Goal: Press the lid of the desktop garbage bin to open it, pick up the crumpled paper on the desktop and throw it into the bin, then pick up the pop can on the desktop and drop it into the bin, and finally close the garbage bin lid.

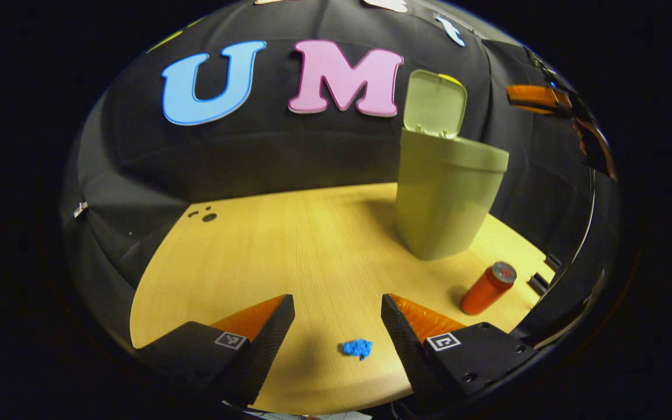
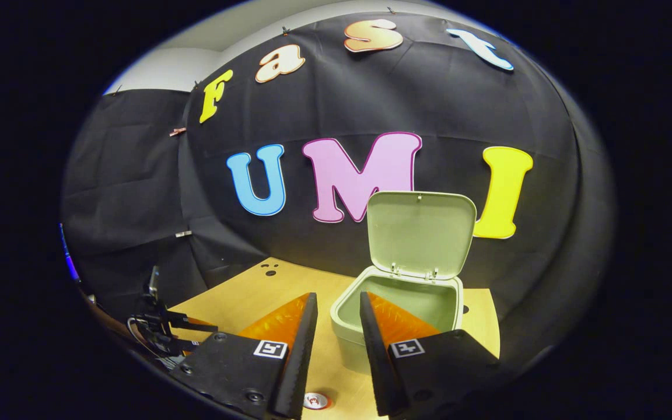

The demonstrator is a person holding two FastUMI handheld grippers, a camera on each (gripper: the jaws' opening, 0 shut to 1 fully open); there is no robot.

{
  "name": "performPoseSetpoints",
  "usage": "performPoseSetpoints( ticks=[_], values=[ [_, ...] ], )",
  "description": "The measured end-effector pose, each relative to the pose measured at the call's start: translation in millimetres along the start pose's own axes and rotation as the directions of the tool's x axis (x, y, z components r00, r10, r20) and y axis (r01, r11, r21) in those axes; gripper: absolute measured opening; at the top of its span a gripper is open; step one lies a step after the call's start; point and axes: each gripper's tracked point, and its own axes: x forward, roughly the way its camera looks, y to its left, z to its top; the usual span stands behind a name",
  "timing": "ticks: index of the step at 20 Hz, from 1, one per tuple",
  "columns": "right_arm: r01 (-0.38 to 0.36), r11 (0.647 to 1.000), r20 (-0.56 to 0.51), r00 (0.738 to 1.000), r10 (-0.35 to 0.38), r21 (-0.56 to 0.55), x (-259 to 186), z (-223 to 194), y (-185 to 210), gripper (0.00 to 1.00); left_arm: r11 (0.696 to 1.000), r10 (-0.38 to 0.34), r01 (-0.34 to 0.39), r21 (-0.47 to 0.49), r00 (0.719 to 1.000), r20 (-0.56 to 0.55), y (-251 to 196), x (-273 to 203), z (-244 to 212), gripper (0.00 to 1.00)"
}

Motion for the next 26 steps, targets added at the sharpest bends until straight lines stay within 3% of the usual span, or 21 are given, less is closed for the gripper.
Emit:
performPoseSetpoints(
  ticks=[5, 12, 13, 14, 19, 26],
  values=[
    [0.032, 0.999, -0.029, 0.999, -0.031, 0.023, -11, -13, -4, 0.53, 0.999, -0.040, 0.043, 0.026, 0.993, -0.112, -10, 16, -48, 0.95],
    [0.075, 0.996, -0.060, 0.996, -0.072, 0.045, -25, -24, -17, 0.54, 0.996, -0.071, 0.082, 0.046, 0.976, -0.204, -20, 34, -80, 0.92],
    [0.080, 0.996, -0.065, 0.995, -0.077, 0.046, -27, -26, -18, 0.59, 0.995, -0.078, 0.090, 0.048, 0.974, -0.213, -22, 36, -83, 0.90],
    [0.086, 0.995, -0.070, 0.994, -0.082, 0.049, -27, -28, -20, 0.55, 0.994, -0.084, 0.098, 0.050, 0.971, -0.222, -25, 38, -85, 0.87],
    [0.105, 0.992, -0.092, 0.991, -0.098, 0.070, -33, -36, -25, 0.55, 0.992, -0.099, 0.116, 0.052, 0.961, -0.257, -30, 49, -92, 0.76],
    [0.122, 0.990, -0.099, 0.988, -0.115, 0.075, -37, -38, -32, 0.55, 0.994, -0.083, 0.100, 0.037, 0.947, -0.309, -25, 58, -106, 0.52]
  ],
)
